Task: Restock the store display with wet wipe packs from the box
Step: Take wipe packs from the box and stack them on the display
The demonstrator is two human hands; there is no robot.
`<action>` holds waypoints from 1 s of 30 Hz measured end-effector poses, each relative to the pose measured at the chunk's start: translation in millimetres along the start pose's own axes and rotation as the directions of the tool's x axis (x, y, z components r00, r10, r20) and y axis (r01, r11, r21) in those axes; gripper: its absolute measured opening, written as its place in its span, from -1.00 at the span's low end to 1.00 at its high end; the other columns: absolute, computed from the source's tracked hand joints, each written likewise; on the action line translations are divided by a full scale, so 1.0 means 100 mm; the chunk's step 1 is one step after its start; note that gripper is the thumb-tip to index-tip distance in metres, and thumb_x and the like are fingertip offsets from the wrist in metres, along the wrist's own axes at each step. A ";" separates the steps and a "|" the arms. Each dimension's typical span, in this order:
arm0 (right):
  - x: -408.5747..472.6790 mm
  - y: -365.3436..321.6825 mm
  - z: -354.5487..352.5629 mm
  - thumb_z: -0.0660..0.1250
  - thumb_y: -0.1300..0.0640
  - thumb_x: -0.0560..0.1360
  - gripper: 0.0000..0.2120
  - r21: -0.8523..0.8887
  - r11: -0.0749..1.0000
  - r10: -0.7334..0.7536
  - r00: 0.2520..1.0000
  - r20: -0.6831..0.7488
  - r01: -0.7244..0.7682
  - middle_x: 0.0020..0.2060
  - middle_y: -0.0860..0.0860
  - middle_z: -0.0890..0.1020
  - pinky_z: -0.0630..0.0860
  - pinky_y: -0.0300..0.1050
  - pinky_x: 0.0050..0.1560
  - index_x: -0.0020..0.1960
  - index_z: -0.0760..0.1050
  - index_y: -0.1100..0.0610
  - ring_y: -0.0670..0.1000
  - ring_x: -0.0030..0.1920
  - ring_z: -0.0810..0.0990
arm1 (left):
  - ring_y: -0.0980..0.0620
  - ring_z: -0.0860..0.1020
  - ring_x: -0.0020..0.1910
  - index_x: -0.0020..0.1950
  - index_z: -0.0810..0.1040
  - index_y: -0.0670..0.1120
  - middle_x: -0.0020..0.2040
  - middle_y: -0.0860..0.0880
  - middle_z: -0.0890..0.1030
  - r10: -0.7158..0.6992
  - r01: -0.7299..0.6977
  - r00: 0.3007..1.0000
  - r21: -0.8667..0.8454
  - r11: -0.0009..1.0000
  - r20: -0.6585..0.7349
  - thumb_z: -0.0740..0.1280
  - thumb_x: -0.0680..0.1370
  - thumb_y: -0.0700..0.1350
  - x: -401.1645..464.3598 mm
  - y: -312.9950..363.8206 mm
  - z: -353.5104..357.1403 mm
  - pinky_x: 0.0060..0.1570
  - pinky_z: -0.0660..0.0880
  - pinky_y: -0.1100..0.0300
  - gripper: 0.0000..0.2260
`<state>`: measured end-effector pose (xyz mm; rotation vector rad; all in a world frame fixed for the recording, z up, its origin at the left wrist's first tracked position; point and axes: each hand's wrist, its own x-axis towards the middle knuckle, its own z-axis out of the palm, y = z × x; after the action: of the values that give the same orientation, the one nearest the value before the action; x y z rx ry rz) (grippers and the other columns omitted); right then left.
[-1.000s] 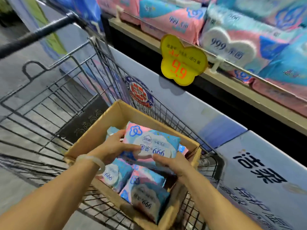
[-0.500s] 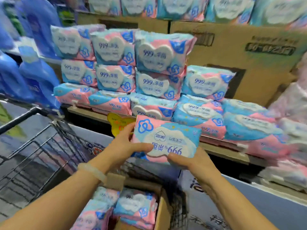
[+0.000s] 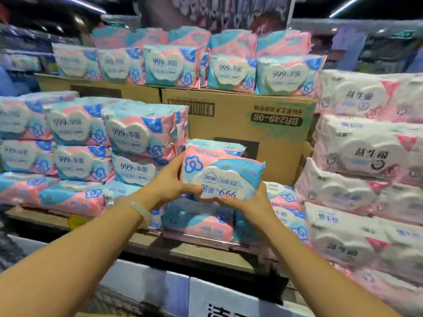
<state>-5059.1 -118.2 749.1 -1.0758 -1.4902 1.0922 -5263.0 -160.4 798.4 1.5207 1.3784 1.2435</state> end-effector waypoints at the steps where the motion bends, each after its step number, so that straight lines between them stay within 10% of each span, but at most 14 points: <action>1: 0.08 0.03 0.00 0.69 -0.03 0.00 -0.02 -0.049 0.999 0.019 1.000 0.008 -0.018 0.21 0.08 0.57 0.53 0.14 0.23 0.28 0.33 0.23 0.07 0.19 0.59 | 0.01 0.56 0.03 0.40 0.27 -0.06 0.08 0.01 0.58 0.001 0.001 1.000 0.087 0.996 -0.028 0.49 0.27 -0.43 0.07 -0.05 0.03 -0.03 0.57 0.30 -0.22; 4: 0.26 0.13 0.00 0.63 0.09 0.16 -0.29 -0.236 0.972 0.025 0.996 0.089 -0.003 0.23 0.04 0.53 0.49 0.07 0.27 0.20 0.34 0.02 0.05 0.23 0.54 | -0.01 0.48 0.25 0.54 -0.03 -0.04 0.25 0.02 0.48 -0.017 0.066 0.987 0.305 0.950 -0.162 0.52 0.32 -0.31 0.19 -0.23 0.14 0.26 0.43 0.13 -0.02; 7: 0.39 0.18 -0.05 0.63 0.02 0.11 -0.13 -0.326 0.944 0.088 0.989 0.122 -0.044 0.18 -0.01 0.53 0.50 0.05 0.24 0.29 0.28 0.12 0.04 0.20 0.55 | -0.09 0.40 0.38 0.56 -0.15 -0.02 0.44 -0.06 0.35 0.018 0.071 0.984 0.484 0.872 -0.178 0.54 0.32 -0.22 0.25 -0.26 0.20 0.35 0.37 0.02 0.06; 11: 0.48 0.23 -0.08 0.59 -0.17 -0.16 0.10 -0.320 0.938 0.189 0.969 0.158 -0.130 0.19 -0.05 0.54 0.53 0.10 0.19 0.30 0.23 -0.03 0.09 0.20 0.56 | -0.16 0.09 0.52 0.55 -0.08 0.00 0.56 -0.16 0.00 0.140 -0.032 0.990 0.922 0.386 -0.024 0.51 0.31 0.11 0.34 -0.03 0.26 0.47 0.17 -0.01 0.02; 13: 0.52 0.28 -0.07 0.66 0.00 -0.20 -0.01 -0.141 0.973 0.204 0.968 0.148 -0.184 0.10 -0.04 0.63 0.59 0.17 0.09 0.15 0.31 -0.07 0.12 0.14 0.62 | -0.13 0.08 0.51 0.55 -0.03 -0.02 0.54 -0.13 0.07 0.074 -0.063 0.996 0.951 0.304 0.043 0.50 0.30 0.15 0.42 0.07 0.29 0.47 0.15 0.00 0.00; 19: 0.42 -0.33 -0.19 0.63 0.35 0.11 -0.19 -0.125 0.992 0.000 0.999 0.054 0.006 0.08 -0.04 0.52 0.51 -0.20 -0.10 0.23 0.31 0.07 -0.05 0.01 0.54 | -0.10 0.29 0.30 0.48 0.17 0.01 0.37 -0.03 0.37 0.216 -0.065 0.974 0.819 0.570 -0.073 0.59 0.22 -0.06 0.36 0.18 0.23 0.25 0.26 0.14 -0.06; 24: 0.72 -1.28 -0.25 0.65 0.28 0.12 -0.28 -0.288 0.885 -0.348 0.930 0.114 0.366 0.12 0.03 0.53 0.50 -0.09 0.14 0.20 0.43 0.06 0.00 0.06 0.51 | -0.03 0.47 0.26 0.51 0.04 0.09 0.24 0.08 0.47 0.160 -0.080 0.886 0.195 0.977 -0.436 0.58 0.11 0.00 0.25 0.11 0.50 0.28 0.44 0.02 0.09; 30: 0.92 -0.82 0.17 0.41 0.01 0.47 -0.54 -0.541 0.771 -0.169 0.927 0.335 0.336 0.19 0.03 0.55 0.40 -0.12 0.18 0.31 0.47 0.16 0.06 0.25 0.52 | -0.19 -0.01 0.54 0.53 -0.30 -0.09 0.53 -0.28 0.00 -0.169 0.305 0.813 0.160 0.939 -0.558 0.55 0.30 -0.03 0.12 -0.06 0.75 0.46 0.08 -0.03 0.15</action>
<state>-5098.6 -48.0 843.7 -1.1123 -2.2219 0.5919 -5193.1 -141.3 774.9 1.1284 2.0880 1.4406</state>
